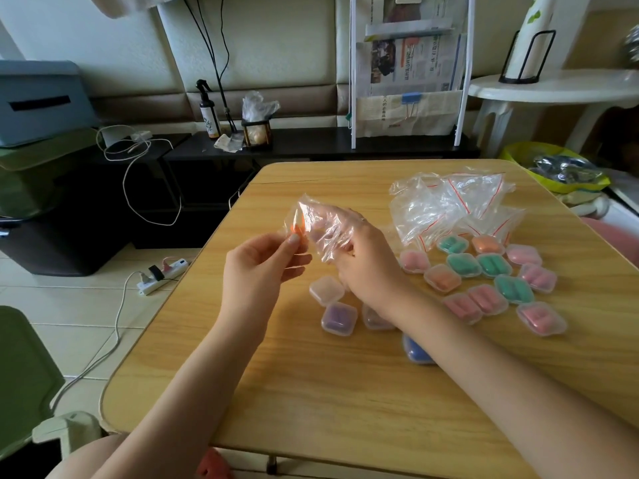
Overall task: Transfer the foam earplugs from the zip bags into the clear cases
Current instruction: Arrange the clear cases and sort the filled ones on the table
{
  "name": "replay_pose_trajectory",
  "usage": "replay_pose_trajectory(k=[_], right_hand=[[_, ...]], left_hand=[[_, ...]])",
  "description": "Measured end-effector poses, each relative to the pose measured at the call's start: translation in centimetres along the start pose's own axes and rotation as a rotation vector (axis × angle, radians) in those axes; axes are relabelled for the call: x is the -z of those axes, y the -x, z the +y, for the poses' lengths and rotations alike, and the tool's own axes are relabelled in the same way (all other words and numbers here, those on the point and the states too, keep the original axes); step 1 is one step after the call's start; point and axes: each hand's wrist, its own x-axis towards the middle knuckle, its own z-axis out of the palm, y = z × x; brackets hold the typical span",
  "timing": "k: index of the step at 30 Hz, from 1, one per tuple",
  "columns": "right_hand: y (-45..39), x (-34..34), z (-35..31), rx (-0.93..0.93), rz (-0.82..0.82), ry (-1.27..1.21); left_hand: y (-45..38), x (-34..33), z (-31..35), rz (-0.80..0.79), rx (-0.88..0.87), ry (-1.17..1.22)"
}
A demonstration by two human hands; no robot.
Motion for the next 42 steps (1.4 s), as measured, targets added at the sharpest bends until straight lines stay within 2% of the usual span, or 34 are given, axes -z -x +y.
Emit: replay_pose_trajectory(k=[4,8,13,19,25,30,35,39,42], right_hand=[[-0.1,-0.3,0.2,-0.024,-0.042,-0.008],[0.0,-0.3,0.0,-0.024,-0.02,-0.009],[-0.1,-0.3,0.0,-0.051,0.08,-0.017],[0.2,-0.4,-0.5,-0.013,0.052,-0.01],[0.3,-0.6,-0.3,-0.042,0.035,0.0],[0.3,-0.5,-0.5,-0.031,0.096,-0.136],[0.2,-0.4,-0.8,-0.084,0.156,-0.364],[0.0,0.2,-0.7,0.006,0.263,-0.281],[0.1,0.2,-0.8,0.069,0.224,-0.2]], left_hand=[[0.2,-0.3,0.1,-0.023,-0.1,-0.17],[0.3,-0.2,0.2,0.004,-0.062,-0.12],[0.5,-0.1,0.4,0.028,0.018,0.017],[0.1,-0.1,0.4,0.069,0.155,0.214],[-0.1,-0.2,0.2,0.087,0.191,0.267],[-1.1,0.6,-0.1,0.205,0.238,0.334],[-1.6,0.9,-0.5,0.247,0.324,0.473],[-2.3,1.8,-0.6,0.356,0.277,0.595],[-2.5,1.8,-0.1,0.204,0.354,0.78]])
